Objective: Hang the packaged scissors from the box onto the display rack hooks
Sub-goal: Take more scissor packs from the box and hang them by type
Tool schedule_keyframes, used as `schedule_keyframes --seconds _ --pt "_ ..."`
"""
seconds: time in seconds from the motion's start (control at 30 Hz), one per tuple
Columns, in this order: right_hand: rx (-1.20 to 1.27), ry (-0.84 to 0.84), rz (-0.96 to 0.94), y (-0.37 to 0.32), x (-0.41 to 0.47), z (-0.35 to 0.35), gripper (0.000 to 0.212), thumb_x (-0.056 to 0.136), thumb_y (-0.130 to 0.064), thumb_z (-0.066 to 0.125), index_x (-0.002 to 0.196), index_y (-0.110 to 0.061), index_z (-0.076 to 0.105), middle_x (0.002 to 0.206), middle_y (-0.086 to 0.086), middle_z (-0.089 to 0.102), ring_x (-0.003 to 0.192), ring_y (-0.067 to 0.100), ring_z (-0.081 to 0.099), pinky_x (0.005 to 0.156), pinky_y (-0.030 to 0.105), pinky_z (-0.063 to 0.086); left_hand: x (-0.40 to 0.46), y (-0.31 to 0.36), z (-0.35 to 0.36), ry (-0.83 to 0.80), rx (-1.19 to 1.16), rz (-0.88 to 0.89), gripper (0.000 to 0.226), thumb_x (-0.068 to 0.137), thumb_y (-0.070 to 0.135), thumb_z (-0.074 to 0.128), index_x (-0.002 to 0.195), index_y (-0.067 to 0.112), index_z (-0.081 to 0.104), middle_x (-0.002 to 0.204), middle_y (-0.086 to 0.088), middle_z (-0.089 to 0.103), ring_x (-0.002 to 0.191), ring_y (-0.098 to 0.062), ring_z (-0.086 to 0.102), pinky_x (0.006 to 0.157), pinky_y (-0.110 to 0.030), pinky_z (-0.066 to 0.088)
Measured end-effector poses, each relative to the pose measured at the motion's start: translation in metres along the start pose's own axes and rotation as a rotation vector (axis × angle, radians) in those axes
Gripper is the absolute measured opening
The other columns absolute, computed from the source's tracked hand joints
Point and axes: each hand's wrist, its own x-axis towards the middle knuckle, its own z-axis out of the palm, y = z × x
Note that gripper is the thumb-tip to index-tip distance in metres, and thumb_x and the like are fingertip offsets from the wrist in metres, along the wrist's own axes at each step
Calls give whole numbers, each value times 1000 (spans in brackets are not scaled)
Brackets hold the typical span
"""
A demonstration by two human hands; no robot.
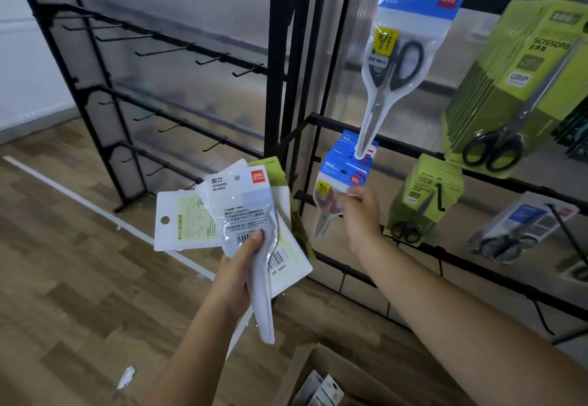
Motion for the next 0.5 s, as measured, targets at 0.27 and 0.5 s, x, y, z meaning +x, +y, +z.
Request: schedule_keyframes --seconds 0.27,0.5 --pt "53 -459 -100 -9 -57 -13 24 81 -26 69 85 -4 62 87 12 61 82 19 58 79 34 47 -17 9 34 -195 65 22 40 78 21 67 117 18 63 112 -7 70 101 -23 68 73 -26 56" --pt "222 -291 -43 -19 -64 -33 17 78 4 68 90 -9 68 96 12 70 92 31 66 85 44 54 -34 7 69 -220 72 72 46 79 32 60 121 12 58 111 -8 70 97 -18 69 69 -22 55"
